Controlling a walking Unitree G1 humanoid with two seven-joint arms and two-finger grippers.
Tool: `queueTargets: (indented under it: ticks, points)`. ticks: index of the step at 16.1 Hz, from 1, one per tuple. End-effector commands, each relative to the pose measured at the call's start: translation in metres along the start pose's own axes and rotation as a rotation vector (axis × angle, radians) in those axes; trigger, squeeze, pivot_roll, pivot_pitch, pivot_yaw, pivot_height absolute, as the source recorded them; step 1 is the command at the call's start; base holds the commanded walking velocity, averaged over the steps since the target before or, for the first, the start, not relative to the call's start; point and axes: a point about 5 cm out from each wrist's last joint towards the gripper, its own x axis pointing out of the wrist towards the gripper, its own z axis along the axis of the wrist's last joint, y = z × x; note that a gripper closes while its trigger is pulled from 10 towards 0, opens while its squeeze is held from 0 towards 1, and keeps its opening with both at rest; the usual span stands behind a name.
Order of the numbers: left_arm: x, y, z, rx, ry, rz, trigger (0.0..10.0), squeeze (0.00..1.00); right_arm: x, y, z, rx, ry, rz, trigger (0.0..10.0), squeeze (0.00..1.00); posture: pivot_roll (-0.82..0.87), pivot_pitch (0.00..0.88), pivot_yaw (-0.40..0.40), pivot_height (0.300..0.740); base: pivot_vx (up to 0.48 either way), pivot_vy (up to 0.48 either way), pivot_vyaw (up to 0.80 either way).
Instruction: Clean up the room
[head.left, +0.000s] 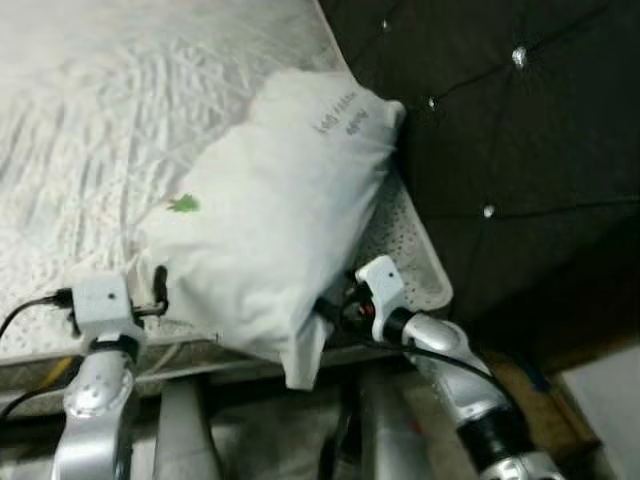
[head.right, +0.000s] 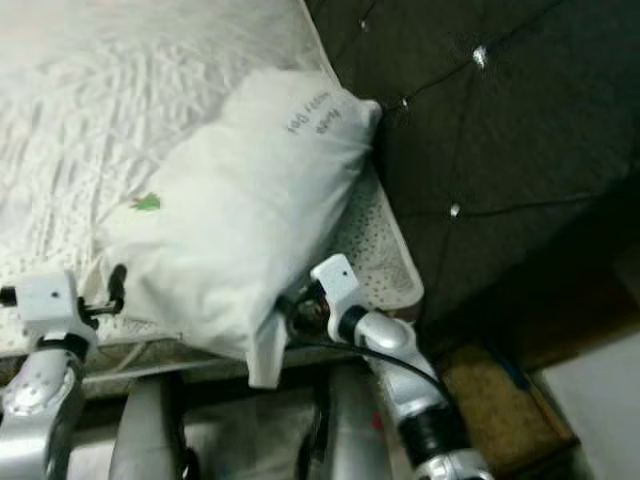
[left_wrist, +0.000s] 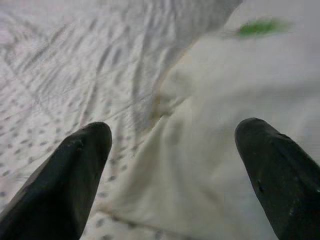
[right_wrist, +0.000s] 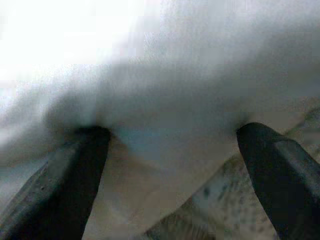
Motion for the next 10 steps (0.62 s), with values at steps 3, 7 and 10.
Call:
queueTargets:
  ticks: [3,7,10]
  points:
    - [-0.017,-0.002,-0.010,-0.001,0.052,-0.004,10.0,0.00,-0.003,0.003,-0.010,0.023,0.044,0.089,10.0,0.00,0.10,0.146,-0.135,0.551,0.000,0.000,0.00]
    - [-0.022,0.000,-0.011,0.009,0.075,-0.002,10.0,0.00,-0.004,0.002,-0.012,0.028,0.078,0.109,10.0,0.00,0.10,0.154,-0.125,0.551,0.000,0.000,0.62]
    - [-0.037,0.003,-0.010,0.031,0.108,-0.019,10.0,0.00,-0.007,0.002,-0.012,0.005,0.100,0.173,10.0,0.00,0.11,0.158,-0.118,0.551,0.000,0.000,0.00]
